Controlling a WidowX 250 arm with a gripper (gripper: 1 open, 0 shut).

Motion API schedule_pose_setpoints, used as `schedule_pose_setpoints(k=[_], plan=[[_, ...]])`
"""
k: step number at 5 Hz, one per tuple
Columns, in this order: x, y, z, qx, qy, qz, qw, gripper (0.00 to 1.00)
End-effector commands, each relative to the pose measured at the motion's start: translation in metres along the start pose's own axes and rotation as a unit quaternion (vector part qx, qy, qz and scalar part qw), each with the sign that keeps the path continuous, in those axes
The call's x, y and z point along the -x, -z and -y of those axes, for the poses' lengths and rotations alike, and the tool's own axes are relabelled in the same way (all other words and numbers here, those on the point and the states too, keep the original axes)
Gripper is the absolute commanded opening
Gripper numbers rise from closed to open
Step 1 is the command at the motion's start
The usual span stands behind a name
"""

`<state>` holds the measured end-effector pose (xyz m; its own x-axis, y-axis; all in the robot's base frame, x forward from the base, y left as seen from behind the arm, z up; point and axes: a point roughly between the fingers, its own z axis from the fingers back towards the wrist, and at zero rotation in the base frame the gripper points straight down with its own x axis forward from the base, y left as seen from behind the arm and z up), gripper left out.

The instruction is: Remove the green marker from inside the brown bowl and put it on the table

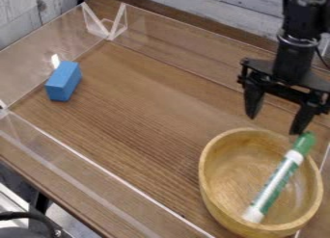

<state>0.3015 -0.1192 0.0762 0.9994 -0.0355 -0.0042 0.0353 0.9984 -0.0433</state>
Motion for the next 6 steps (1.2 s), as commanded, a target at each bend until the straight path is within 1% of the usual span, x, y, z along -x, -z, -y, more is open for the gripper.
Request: schedule_pose_setpoints(k=[1, 2, 4, 5, 6], plan=[[-0.006, -0.013, 0.014, 0.012, 0.010, 0.033, 0.9993, 1.00], [-0.004, -0.007, 0.022, 0.013, 0.014, 0.032, 0.9993, 1.00], [0.003, 0.010, 0.039, 0.012, 0.031, 0.036, 0.9988, 1.00], [0.004, 0.018, 0.039, 0.012, 0.034, 0.039, 0.9986, 1.00], [0.006, 0.024, 0.036, 0.010, 0.045, 0.043, 0.9980, 1.00]])
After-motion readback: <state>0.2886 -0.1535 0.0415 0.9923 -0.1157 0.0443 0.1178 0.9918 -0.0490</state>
